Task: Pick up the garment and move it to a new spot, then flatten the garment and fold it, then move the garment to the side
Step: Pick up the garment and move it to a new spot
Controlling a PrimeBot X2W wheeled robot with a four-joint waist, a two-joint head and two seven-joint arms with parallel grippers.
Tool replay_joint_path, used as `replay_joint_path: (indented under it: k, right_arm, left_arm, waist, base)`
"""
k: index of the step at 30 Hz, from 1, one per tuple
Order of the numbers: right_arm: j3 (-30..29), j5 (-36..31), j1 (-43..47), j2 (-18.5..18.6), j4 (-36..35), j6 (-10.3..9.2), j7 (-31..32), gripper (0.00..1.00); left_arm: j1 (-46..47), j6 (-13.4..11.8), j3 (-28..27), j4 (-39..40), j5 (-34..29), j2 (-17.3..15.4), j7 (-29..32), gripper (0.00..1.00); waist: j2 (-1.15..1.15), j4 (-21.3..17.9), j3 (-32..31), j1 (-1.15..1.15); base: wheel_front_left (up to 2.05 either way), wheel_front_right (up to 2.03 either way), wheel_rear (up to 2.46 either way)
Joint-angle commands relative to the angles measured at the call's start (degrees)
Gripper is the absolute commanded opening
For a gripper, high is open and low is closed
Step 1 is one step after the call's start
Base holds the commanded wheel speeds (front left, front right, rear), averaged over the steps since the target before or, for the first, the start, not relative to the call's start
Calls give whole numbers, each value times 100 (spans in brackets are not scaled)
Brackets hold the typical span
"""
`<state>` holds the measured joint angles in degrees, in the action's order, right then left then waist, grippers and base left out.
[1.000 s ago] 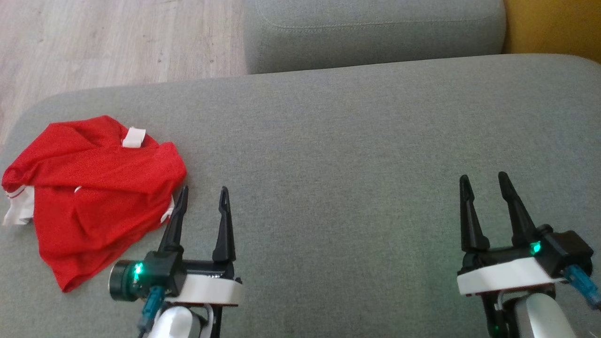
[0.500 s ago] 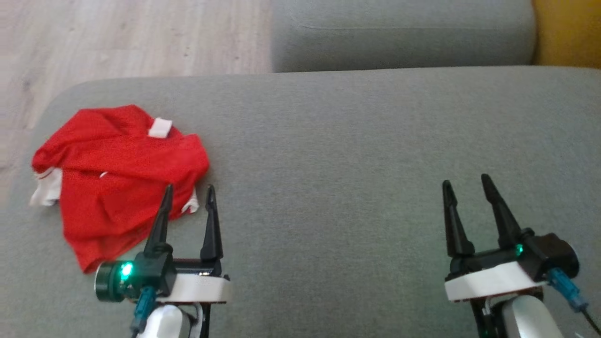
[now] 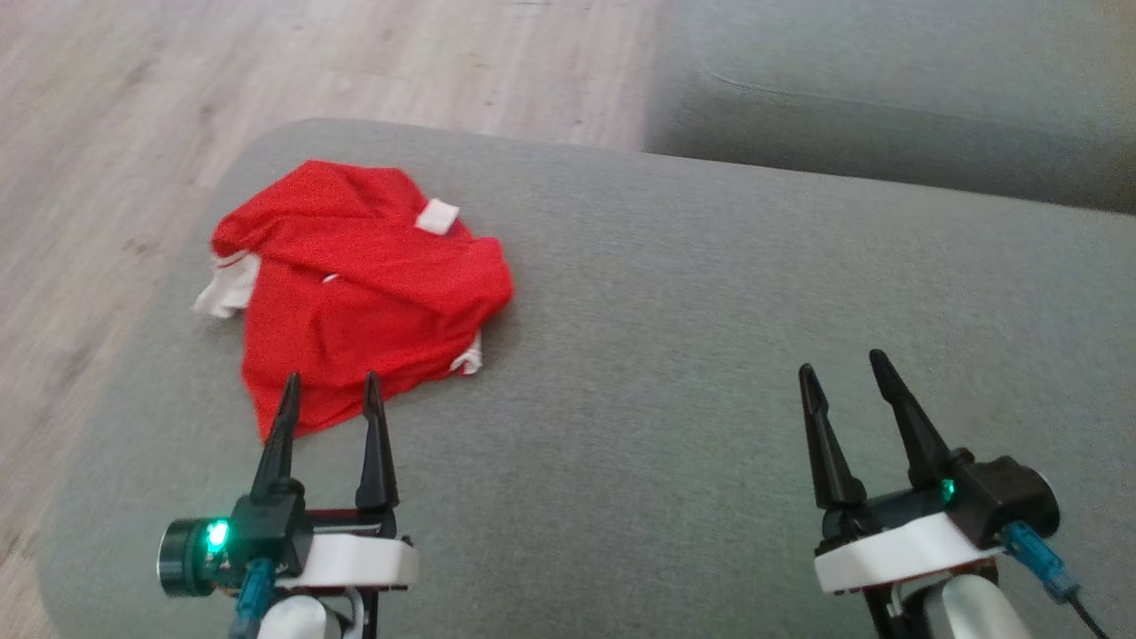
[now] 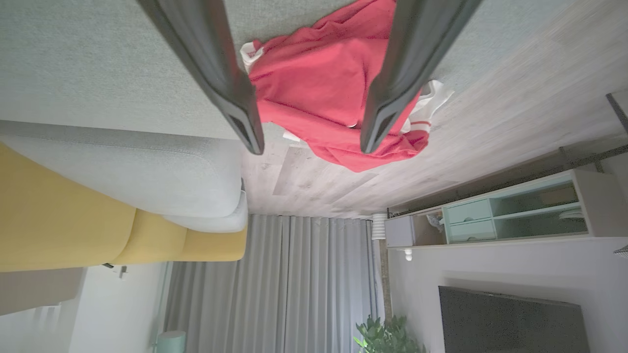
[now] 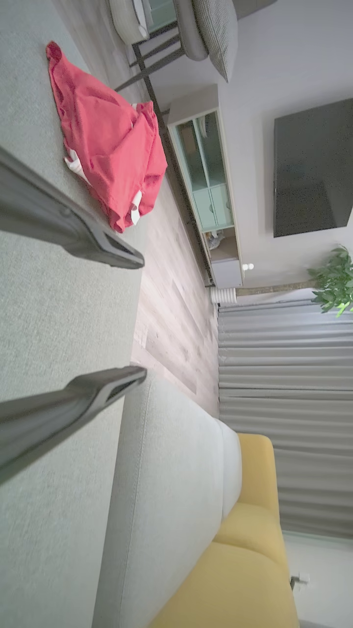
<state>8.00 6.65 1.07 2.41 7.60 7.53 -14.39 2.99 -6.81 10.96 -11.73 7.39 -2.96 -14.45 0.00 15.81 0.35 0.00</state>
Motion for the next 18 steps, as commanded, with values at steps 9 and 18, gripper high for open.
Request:
replay_joint_path:
  k: [9, 18]
  right_arm:
    - [286, 118, -23, 46, -177, -4, -61, 100]
    - [378, 174, -43, 46, -178, -4, -61, 100]
  left_arm:
    - [37, 48, -262, 177, -109, 7, -55, 100]
    - [32, 82, -333, 191, -155, 8, -55, 100]
  waist:
    - [0, 640, -145, 0]
    - [0, 729, -102, 0]
  base:
    - [0, 0, 0]
    - [0, 0, 0]
